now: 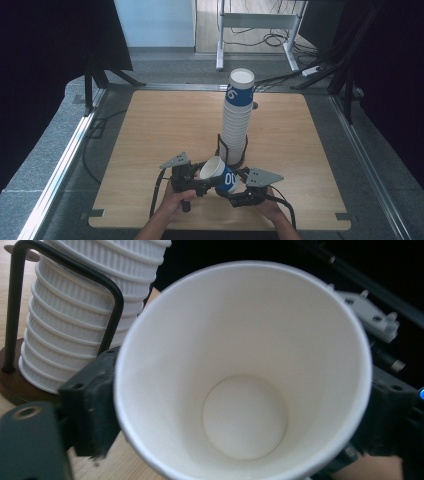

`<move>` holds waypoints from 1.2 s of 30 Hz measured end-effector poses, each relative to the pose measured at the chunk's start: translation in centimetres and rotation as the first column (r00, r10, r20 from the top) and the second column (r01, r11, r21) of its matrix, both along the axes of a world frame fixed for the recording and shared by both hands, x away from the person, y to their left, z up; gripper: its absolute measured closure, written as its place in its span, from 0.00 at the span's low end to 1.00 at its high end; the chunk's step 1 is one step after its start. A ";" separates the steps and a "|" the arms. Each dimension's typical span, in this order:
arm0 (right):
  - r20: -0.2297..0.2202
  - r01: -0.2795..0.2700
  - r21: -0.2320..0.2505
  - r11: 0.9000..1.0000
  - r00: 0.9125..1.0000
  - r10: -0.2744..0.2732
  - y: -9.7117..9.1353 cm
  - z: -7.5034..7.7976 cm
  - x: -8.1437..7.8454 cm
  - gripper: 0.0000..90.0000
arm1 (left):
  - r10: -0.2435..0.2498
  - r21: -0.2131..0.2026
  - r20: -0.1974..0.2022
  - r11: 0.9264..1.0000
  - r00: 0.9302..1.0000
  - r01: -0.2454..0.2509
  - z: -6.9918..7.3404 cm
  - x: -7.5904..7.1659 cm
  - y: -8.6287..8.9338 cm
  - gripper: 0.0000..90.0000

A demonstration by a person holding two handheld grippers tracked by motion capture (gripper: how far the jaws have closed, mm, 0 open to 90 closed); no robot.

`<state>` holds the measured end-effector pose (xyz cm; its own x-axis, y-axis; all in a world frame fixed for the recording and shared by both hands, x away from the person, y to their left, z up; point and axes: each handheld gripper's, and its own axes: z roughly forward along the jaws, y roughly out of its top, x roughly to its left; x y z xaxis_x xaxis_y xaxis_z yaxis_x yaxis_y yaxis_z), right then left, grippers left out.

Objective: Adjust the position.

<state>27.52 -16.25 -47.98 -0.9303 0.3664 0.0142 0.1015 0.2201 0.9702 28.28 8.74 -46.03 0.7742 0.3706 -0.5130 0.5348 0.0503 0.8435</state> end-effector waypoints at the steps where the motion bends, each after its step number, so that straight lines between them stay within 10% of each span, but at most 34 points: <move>1: 0.002 0.003 -0.006 1.000 1.000 -0.003 0.0 0.0 0.0 0.32 | 0.000 -0.001 0.002 1.000 1.000 0.000 -0.1 0.0 0.0 0.15; 24: -0.020 -0.004 -0.046 0.999 1.000 0.003 0.3 -0.1 0.2 0.28 | 0.022 0.069 0.109 0.997 0.994 -0.030 0.4 -0.8 -0.3 0.18; 36: -0.035 0.020 -0.069 0.997 0.999 -0.023 -0.1 0.1 0.4 0.24 | 0.041 0.170 0.197 0.982 0.980 -0.076 1.3 -1.2 -0.3 0.18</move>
